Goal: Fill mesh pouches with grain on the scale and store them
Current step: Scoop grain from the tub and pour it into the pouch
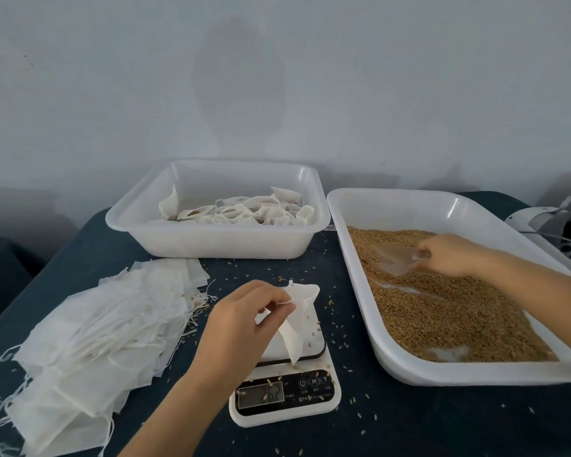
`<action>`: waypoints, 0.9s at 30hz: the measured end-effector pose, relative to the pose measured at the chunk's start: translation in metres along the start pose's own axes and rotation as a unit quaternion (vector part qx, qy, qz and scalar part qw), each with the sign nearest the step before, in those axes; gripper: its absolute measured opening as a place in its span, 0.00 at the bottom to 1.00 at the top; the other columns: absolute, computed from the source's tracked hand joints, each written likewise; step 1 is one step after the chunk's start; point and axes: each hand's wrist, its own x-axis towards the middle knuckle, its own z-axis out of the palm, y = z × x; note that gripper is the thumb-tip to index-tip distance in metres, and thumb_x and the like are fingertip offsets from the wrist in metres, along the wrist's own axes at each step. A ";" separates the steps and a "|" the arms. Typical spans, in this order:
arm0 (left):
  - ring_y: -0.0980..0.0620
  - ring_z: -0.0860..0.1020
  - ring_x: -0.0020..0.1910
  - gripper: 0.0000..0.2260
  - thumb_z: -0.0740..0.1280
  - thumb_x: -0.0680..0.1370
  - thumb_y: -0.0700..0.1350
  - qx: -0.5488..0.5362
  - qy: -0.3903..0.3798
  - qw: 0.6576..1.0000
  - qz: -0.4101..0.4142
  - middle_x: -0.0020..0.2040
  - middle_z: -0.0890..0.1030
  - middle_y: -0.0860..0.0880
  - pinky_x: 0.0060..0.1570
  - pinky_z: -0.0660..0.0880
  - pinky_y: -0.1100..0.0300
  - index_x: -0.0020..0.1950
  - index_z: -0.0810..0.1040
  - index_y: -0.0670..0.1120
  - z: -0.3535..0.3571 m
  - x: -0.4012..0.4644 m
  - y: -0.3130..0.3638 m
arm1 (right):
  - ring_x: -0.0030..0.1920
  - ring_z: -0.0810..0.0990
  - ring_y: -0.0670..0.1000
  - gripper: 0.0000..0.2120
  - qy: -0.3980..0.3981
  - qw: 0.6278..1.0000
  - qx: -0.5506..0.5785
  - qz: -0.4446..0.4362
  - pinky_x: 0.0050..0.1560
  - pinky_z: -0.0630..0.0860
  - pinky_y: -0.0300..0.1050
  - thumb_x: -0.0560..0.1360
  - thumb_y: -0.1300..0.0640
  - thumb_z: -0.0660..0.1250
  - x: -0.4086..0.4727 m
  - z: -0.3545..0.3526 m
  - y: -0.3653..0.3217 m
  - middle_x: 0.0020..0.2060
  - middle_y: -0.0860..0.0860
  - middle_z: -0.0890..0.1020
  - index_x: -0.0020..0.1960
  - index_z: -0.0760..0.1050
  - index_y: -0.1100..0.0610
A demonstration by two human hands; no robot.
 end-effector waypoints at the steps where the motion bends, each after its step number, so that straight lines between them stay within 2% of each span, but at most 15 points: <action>1: 0.63 0.75 0.42 0.03 0.72 0.72 0.41 0.002 -0.001 1.000 0.000 0.39 0.78 0.60 0.41 0.69 0.76 0.41 0.81 0.48 0.000 0.000 -0.001 | 0.39 0.77 0.46 0.13 0.009 1.000 0.010 0.001 0.35 0.69 0.37 0.77 0.43 0.63 0.002 0.003 -0.004 0.41 0.47 0.78 0.54 0.75 0.52; 7: 0.64 0.74 0.42 0.03 0.72 0.72 0.41 0.005 -0.007 1.000 0.001 0.39 0.77 0.61 0.39 0.68 0.77 0.41 0.81 0.48 0.000 -0.001 -0.001 | 0.36 0.76 0.44 0.10 0.049 0.997 0.066 0.006 0.31 0.65 0.36 0.77 0.45 0.64 0.005 0.012 -0.016 0.38 0.46 0.78 0.48 0.75 0.51; 9: 0.64 0.74 0.42 0.04 0.72 0.72 0.40 0.007 -0.006 1.000 0.004 0.39 0.77 0.62 0.40 0.68 0.77 0.41 0.81 0.48 -0.001 -0.001 -0.002 | 0.41 0.78 0.48 0.12 0.042 0.995 0.086 0.006 0.38 0.72 0.40 0.76 0.45 0.65 0.002 0.011 -0.014 0.42 0.48 0.80 0.50 0.76 0.53; 11: 0.64 0.75 0.42 0.04 0.72 0.72 0.40 0.007 -0.006 1.000 0.003 0.39 0.77 0.62 0.40 0.69 0.77 0.41 0.81 0.49 -0.002 0.000 -0.003 | 0.47 0.80 0.52 0.13 0.039 0.994 0.105 0.005 0.49 0.76 0.46 0.75 0.44 0.65 -0.002 0.009 -0.008 0.47 0.50 0.81 0.52 0.77 0.53; 14: 0.63 0.75 0.42 0.04 0.72 0.72 0.41 0.000 -0.005 1.000 -0.004 0.39 0.77 0.63 0.39 0.69 0.76 0.41 0.81 0.50 0.000 0.003 -0.002 | 0.50 0.78 0.51 0.14 0.045 0.984 0.170 0.001 0.53 0.73 0.45 0.74 0.45 0.67 -0.013 0.001 0.004 0.54 0.50 0.80 0.55 0.77 0.52; 16: 0.63 0.75 0.41 0.04 0.72 0.72 0.41 0.003 -0.005 1.000 -0.001 0.39 0.77 0.63 0.38 0.69 0.76 0.41 0.81 0.50 0.001 0.004 0.000 | 0.52 0.75 0.49 0.18 0.049 0.985 0.167 -0.004 0.54 0.68 0.43 0.74 0.45 0.67 -0.020 -0.008 0.012 0.59 0.51 0.79 0.60 0.76 0.53; 18: 0.64 0.75 0.41 0.03 0.72 0.72 0.41 0.007 -0.006 1.000 0.001 0.39 0.77 0.62 0.37 0.68 0.76 0.41 0.81 0.49 0.002 0.006 0.002 | 0.57 0.75 0.50 0.21 0.052 0.987 0.150 -0.004 0.55 0.66 0.43 0.75 0.45 0.67 -0.026 -0.017 0.019 0.62 0.52 0.77 0.63 0.75 0.55; 20: 0.64 0.75 0.41 0.02 0.72 0.72 0.41 0.012 -0.008 1.000 0.002 0.39 0.78 0.61 0.38 0.67 0.77 0.42 0.81 0.48 0.004 0.008 0.004 | 0.59 0.75 0.51 0.22 0.053 0.988 0.146 -0.003 0.55 0.67 0.43 0.75 0.44 0.66 -0.033 -0.023 0.025 0.63 0.52 0.77 0.64 0.74 0.55; 22: 0.64 0.75 0.41 0.02 0.72 0.72 0.41 0.017 -0.011 1.000 0.003 0.39 0.78 0.59 0.39 0.67 0.77 0.42 0.82 0.47 0.004 0.011 0.006 | 0.55 0.75 0.48 0.21 0.053 0.987 0.150 -0.008 0.52 0.68 0.42 0.75 0.44 0.67 -0.039 -0.029 0.029 0.61 0.51 0.78 0.63 0.75 0.53; 24: 0.63 0.75 0.41 0.02 0.71 0.73 0.40 0.017 -0.017 1.000 0.004 0.39 0.79 0.59 0.39 0.67 0.77 0.43 0.82 0.47 0.004 0.015 0.007 | 0.49 0.77 0.44 0.17 0.056 0.987 0.150 -0.021 0.44 0.70 0.38 0.74 0.43 0.67 -0.047 -0.037 0.030 0.57 0.49 0.79 0.60 0.76 0.49; 26: 0.61 0.75 0.43 0.02 0.71 0.74 0.40 0.018 -0.025 1.000 0.005 0.40 0.79 0.59 0.39 0.68 0.76 0.44 0.82 0.46 0.003 0.018 0.007 | 0.47 0.76 0.39 0.15 0.055 0.986 0.154 -0.041 0.41 0.70 0.35 0.72 0.40 0.66 -0.057 -0.046 0.027 0.54 0.45 0.80 0.56 0.76 0.44; 27: 0.61 0.75 0.43 0.03 0.70 0.74 0.40 0.020 -0.030 0.999 0.006 0.40 0.79 0.59 0.40 0.69 0.75 0.45 0.82 0.46 0.003 0.019 0.006 | 0.46 0.77 0.39 0.16 0.053 0.985 0.158 -0.054 0.41 0.71 0.35 0.69 0.37 0.65 -0.062 -0.052 0.024 0.52 0.43 0.80 0.54 0.76 0.41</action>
